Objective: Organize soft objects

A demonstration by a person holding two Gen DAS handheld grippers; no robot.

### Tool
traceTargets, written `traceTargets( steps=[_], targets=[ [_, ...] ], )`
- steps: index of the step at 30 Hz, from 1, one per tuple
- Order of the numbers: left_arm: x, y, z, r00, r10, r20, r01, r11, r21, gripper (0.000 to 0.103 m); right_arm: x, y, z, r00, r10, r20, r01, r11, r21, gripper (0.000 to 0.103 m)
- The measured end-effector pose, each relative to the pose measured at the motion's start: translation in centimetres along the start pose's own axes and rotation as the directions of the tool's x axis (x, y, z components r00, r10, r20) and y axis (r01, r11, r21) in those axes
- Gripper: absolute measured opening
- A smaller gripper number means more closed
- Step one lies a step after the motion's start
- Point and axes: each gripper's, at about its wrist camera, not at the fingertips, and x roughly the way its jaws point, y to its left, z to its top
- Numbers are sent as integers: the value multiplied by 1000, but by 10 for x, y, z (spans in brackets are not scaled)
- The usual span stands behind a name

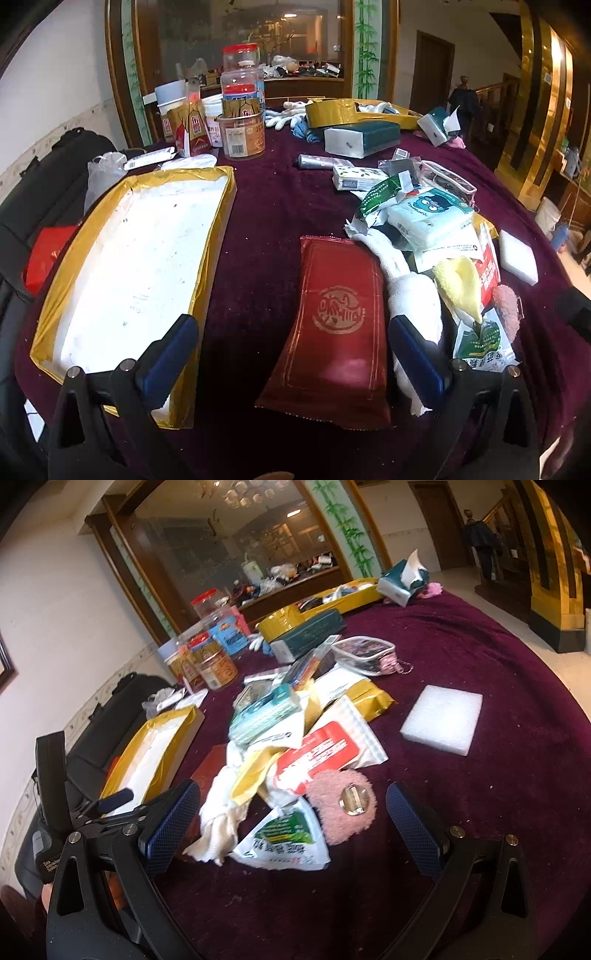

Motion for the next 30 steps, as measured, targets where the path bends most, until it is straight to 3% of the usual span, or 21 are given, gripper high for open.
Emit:
traceTargets(
  steps=[6,14,20,30],
  targets=[
    [3,-1,-2,999,7,36,-7,1000,-11,103,6,-24,-8,996,44,79,-47,998,39,102],
    [-2,-8,13,996,5,91,-6,1000,3,103,14,-29,-5,988,137,72,-141,989,49,102],
    [-12,-12,28,980,24,199,-27,1000,16,103,15,-39,-4,985,155,69,-162,980,115,102],
    [-2,-15,28,982,49,180,-54,998,24,103,18,-38,-3,988,147,55,-152,983,107,102]
  ],
)
